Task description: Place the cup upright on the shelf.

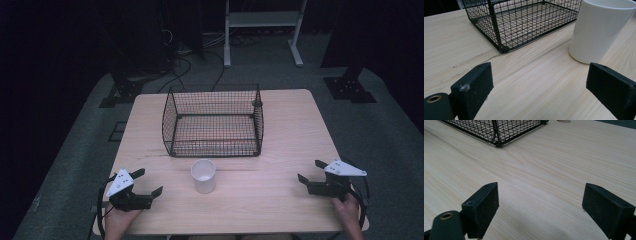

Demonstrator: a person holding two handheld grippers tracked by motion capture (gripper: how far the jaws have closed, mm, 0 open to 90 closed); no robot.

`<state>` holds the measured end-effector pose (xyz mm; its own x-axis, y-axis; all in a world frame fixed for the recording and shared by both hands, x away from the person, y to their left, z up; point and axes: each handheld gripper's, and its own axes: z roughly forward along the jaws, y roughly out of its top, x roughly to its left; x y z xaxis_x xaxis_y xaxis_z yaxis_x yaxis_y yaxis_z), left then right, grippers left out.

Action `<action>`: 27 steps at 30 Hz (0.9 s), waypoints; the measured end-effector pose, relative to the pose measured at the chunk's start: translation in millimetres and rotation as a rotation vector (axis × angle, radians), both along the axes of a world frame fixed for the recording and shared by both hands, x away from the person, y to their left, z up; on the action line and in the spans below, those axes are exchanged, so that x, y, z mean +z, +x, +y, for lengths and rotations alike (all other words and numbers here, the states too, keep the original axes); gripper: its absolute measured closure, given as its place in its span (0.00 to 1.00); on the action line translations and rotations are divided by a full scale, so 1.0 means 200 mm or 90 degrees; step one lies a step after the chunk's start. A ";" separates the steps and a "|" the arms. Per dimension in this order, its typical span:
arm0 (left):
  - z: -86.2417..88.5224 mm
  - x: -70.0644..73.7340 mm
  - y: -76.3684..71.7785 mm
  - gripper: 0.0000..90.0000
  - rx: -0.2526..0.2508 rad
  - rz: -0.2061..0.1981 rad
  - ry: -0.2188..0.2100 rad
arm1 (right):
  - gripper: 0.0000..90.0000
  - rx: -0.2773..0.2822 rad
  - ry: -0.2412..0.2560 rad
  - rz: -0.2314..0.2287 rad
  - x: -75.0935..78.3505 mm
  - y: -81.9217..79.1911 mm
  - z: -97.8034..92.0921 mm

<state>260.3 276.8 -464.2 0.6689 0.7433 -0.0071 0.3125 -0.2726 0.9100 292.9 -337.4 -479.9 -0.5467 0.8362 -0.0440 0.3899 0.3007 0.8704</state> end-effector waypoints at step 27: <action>-0.14 0.05 0.00 0.03 -0.063 -0.002 0.031 | 0.15 0.000 -0.008 0.003 0.00 0.00 0.01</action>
<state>260.4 249.2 -454.5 0.7393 0.6727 0.0296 0.2794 -0.3464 0.8955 293.3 -336.1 -480.0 -0.5475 0.8352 -0.0526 0.3932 0.3123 0.8648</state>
